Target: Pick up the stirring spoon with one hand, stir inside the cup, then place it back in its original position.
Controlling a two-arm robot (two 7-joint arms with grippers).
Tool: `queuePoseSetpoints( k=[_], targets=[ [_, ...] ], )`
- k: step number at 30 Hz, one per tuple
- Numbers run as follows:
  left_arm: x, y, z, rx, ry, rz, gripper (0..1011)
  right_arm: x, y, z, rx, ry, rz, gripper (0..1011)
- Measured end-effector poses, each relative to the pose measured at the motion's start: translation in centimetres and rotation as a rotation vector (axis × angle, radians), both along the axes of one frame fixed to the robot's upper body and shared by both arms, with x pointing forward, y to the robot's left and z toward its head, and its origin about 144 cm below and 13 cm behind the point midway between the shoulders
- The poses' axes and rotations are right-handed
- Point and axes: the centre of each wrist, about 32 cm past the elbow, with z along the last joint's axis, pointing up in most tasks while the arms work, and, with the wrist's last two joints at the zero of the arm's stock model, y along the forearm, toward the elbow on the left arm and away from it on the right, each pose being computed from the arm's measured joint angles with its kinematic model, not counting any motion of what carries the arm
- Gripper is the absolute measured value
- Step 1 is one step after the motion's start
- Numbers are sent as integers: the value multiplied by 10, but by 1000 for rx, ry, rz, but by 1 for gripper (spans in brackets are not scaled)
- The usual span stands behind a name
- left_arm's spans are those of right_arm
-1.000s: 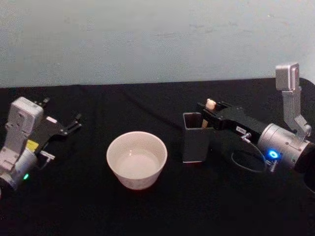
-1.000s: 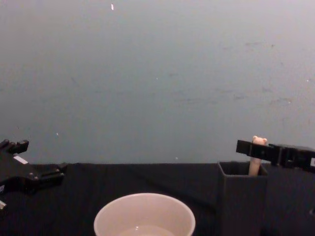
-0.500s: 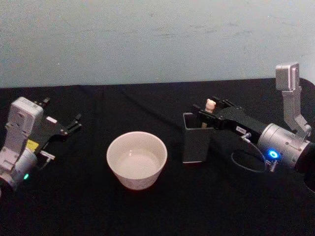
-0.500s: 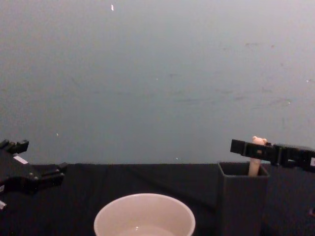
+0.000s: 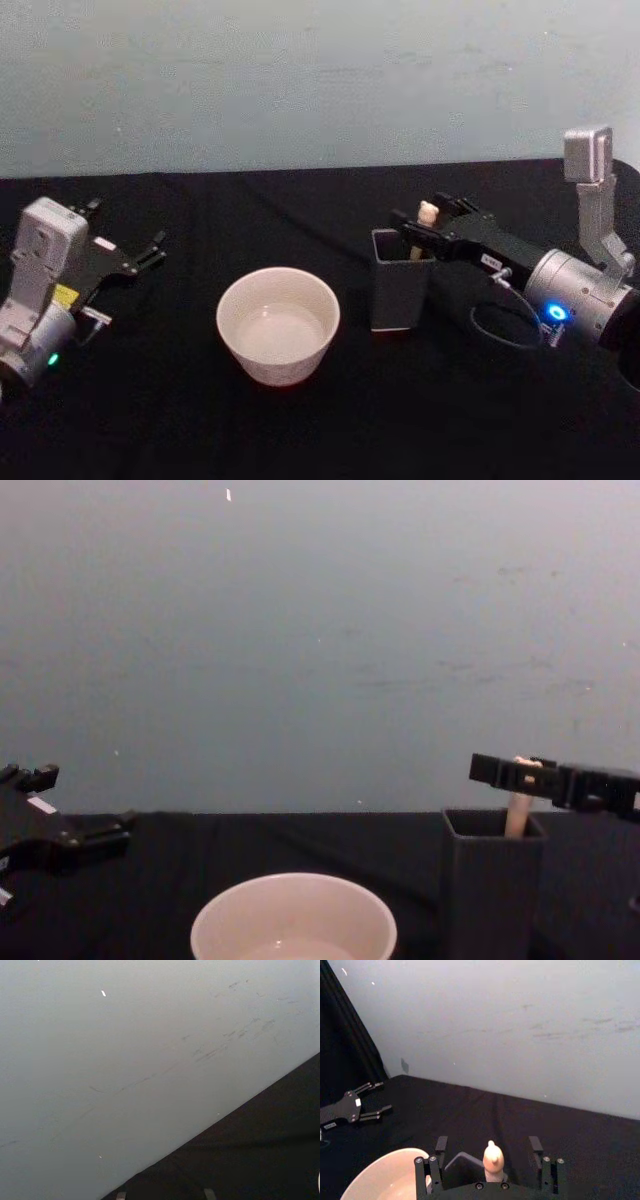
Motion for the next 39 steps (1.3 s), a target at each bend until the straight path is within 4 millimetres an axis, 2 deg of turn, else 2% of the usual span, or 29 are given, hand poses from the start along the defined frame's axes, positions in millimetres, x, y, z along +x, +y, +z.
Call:
queuePoseSetpoints(
  k=[11,19,25,26,31,39],
  targets=[
    [0,0,0,0,0,0,1001,1,2,10,26,-117,-62,1000],
    [0,0,0,0,0,0,1001,-3,7,15,15,-244,-261,1002],
    [0,0,0,0,0,0,1001,-7,13,0,-84,-239,-415,1002],
    [0,0,0,0,0,0,1001,-9,14,-7,-114,-223,-440,1002],
    [0,0,0,0,0,0,1001,-16,17,-33,-189,-140,-483,1000],
    [0,0,0,0,0,0,1001,-20,17,-52,-229,-63,-482,1002]
  ],
)
